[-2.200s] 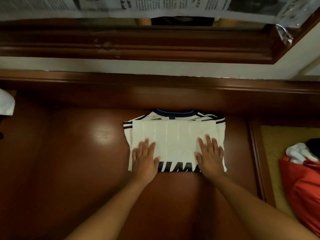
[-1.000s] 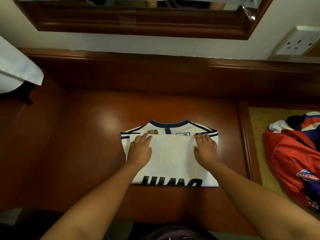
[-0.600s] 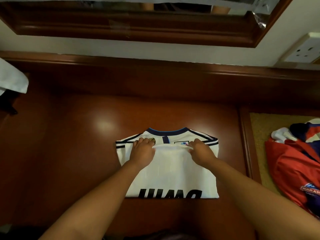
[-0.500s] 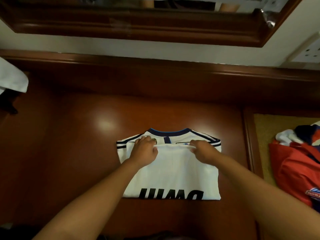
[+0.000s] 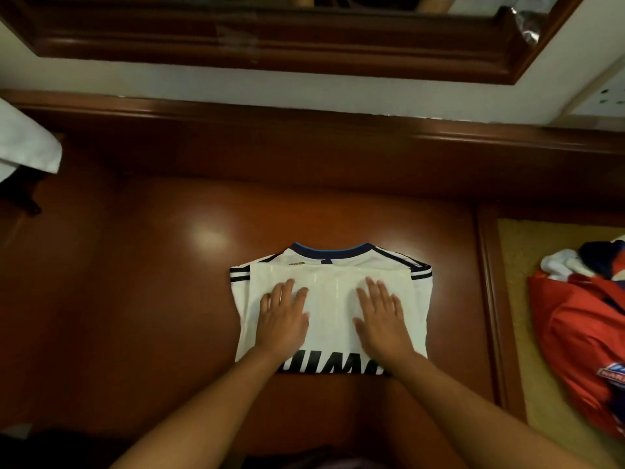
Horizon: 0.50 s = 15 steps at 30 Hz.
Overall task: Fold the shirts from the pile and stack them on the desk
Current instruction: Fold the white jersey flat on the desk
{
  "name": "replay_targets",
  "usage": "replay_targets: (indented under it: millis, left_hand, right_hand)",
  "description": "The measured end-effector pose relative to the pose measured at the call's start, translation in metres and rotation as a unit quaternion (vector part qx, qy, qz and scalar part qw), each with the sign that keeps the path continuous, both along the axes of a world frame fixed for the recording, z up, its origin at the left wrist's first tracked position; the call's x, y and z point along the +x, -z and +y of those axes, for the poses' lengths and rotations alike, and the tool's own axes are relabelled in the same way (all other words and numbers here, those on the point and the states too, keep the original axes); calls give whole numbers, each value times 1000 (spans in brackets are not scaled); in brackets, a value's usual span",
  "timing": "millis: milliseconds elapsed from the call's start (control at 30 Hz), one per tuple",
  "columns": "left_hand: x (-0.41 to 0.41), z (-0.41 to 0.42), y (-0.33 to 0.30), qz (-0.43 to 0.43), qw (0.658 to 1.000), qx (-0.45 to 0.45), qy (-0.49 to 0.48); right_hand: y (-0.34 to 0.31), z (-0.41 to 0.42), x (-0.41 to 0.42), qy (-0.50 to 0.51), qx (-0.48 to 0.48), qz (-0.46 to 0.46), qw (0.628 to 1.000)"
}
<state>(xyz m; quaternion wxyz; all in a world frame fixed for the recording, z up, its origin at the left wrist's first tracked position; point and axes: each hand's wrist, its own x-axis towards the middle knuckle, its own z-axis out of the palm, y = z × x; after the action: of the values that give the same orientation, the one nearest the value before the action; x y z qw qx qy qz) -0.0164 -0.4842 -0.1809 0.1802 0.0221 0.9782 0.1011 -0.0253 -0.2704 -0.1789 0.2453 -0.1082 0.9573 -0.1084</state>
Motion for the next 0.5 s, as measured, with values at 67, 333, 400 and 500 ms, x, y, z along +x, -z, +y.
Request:
replay_targets:
  millis: [67, 333, 400, 500]
  left_hand:
    - [15, -4, 6, -60, 998, -12, -18]
    - [29, -37, 6, -104, 987, -31, -120]
    - [29, -34, 2, -74, 989, -36, -127]
    - [29, -19, -4, -34, 993, -33, -107]
  right_hand:
    - [17, 8, 16, -4, 4, -32, 999]
    - [19, 39, 6, 163, 38, -12, 986]
    - [12, 49, 7, 238, 20, 21, 971]
    - [8, 64, 3, 371, -37, 38, 927]
